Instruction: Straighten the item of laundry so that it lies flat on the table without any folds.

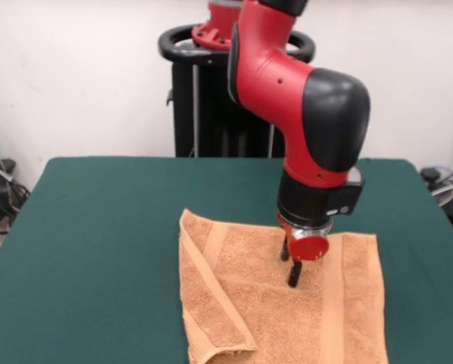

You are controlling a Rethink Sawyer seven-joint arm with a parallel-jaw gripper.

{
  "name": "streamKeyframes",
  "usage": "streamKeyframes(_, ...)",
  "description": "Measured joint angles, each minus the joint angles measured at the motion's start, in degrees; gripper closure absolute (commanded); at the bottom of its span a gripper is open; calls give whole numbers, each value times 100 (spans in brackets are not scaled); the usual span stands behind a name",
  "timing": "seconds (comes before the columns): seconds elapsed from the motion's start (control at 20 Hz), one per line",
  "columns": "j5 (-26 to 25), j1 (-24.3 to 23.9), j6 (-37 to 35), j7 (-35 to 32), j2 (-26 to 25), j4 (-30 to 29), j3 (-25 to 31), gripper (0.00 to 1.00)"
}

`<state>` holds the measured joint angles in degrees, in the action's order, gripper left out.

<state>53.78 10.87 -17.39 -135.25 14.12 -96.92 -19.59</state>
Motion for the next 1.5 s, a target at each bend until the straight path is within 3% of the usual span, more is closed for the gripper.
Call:
streamKeyframes(0.1, -292, -41, -6, 1, 30, 29, -21, 0)
streamKeyframes(0.15, -725, -107, -7, 1, 64, 79, -59, 0)
streamKeyframes(0.25, -903, -137, -6, 1, 75, 101, -74, 0)
streamKeyframes(0.3, -1311, -226, -7, 1, 90, 159, -93, 0)
streamKeyframes(0.65, -2234, -479, -6, 1, 63, 403, -147, 0)
streamKeyframes(1.05, -2543, -378, -7, 1, -197, 812, -485, 0)
streamKeyframes(1.5, -2543, 220, -11, 1, -921, 1378, -1373, 0)
